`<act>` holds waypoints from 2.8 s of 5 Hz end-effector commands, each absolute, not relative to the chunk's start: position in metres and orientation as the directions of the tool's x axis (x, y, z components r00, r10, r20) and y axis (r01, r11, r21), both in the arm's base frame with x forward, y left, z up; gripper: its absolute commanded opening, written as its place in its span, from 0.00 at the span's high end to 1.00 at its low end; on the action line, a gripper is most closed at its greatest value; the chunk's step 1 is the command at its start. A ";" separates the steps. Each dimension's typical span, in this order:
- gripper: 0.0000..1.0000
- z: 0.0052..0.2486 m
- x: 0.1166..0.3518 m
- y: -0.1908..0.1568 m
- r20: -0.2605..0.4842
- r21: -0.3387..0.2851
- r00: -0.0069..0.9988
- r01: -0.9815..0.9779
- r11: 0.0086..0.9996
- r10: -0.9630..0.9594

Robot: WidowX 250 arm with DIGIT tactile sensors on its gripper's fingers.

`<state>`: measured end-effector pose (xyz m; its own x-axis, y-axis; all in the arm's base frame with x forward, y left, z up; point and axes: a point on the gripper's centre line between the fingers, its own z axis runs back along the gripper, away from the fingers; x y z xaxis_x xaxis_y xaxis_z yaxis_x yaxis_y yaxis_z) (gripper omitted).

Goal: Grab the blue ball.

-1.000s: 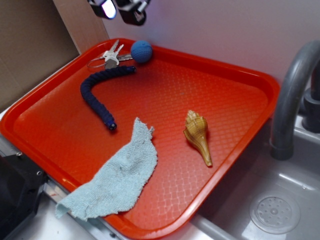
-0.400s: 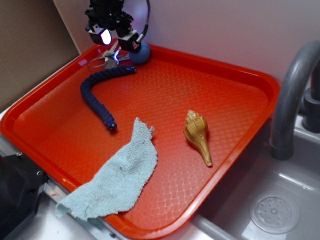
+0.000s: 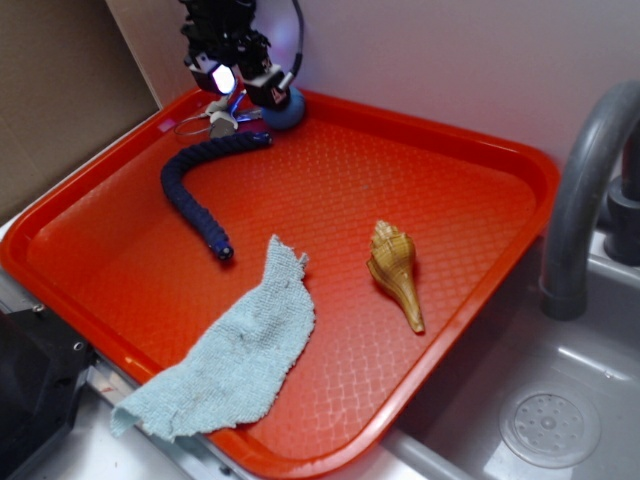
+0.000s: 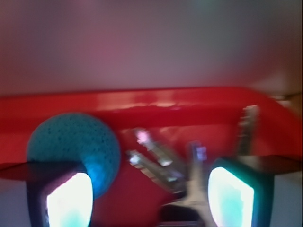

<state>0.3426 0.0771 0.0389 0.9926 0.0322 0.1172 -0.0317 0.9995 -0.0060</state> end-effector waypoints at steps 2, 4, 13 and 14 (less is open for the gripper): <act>0.00 0.070 0.343 0.030 0.189 0.018 0.975 0.115 0.993 -0.116; 0.00 0.058 0.344 0.020 0.150 0.009 0.981 0.125 0.992 -0.125; 1.00 0.125 0.290 -0.021 0.114 0.022 0.972 0.203 0.979 -0.204; 1.00 0.170 0.250 -0.051 0.141 0.120 0.959 0.229 0.966 -0.245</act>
